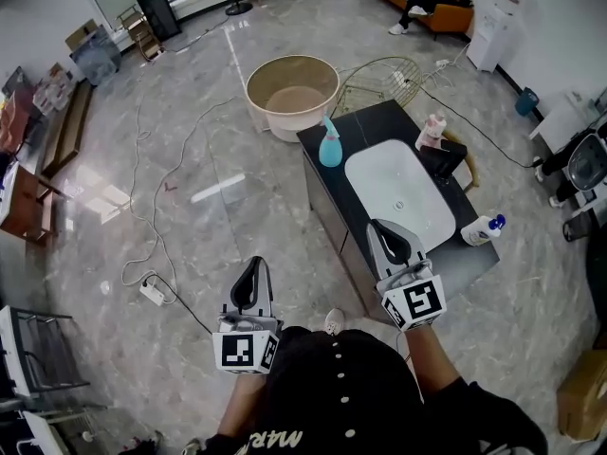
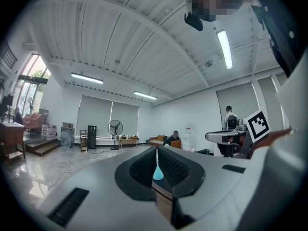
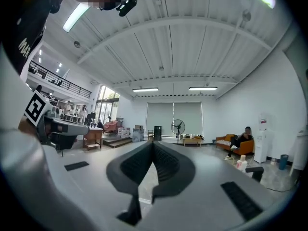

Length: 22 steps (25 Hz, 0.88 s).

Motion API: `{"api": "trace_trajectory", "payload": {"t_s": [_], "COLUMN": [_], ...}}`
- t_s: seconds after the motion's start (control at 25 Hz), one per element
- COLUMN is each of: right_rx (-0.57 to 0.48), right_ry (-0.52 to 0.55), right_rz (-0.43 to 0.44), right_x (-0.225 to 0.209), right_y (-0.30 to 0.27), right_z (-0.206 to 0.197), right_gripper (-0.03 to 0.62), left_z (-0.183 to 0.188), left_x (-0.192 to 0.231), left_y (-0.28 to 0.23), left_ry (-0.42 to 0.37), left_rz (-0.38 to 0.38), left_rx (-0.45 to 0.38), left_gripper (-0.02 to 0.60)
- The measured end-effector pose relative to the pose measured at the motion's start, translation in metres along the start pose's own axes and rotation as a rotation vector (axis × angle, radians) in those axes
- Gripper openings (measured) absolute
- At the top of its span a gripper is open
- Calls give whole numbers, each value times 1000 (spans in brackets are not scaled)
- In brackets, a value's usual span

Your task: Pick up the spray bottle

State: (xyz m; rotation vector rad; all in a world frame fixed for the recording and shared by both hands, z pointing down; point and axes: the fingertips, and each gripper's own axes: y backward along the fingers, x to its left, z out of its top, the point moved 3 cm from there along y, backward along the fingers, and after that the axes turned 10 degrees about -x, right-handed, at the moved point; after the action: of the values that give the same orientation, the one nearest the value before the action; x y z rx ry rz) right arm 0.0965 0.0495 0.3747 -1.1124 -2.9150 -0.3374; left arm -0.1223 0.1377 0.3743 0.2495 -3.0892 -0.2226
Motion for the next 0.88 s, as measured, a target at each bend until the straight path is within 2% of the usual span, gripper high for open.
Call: {"api": "trace_trajectory", "payload": {"t_s": [0.4,0.64,0.88], "right_rx": [38,50,35], "right_ry": [-24,0,39], "right_rz": [0,-40,-84], "right_x": [-30,-55,-83], "right_y": [-60,-118,-188], "right_z": [-33,-47,-52], "right_gripper": [-6,-6,-6], "left_z": [-29,-43,-38], "left_x": [29,62,107], "left_y": [-68,-135,-207], "left_ry": [29,40,29], "left_rz": [-7,-60,-114], "left_rx": [45,36,13], "left_gripper": [20,20,20]}}
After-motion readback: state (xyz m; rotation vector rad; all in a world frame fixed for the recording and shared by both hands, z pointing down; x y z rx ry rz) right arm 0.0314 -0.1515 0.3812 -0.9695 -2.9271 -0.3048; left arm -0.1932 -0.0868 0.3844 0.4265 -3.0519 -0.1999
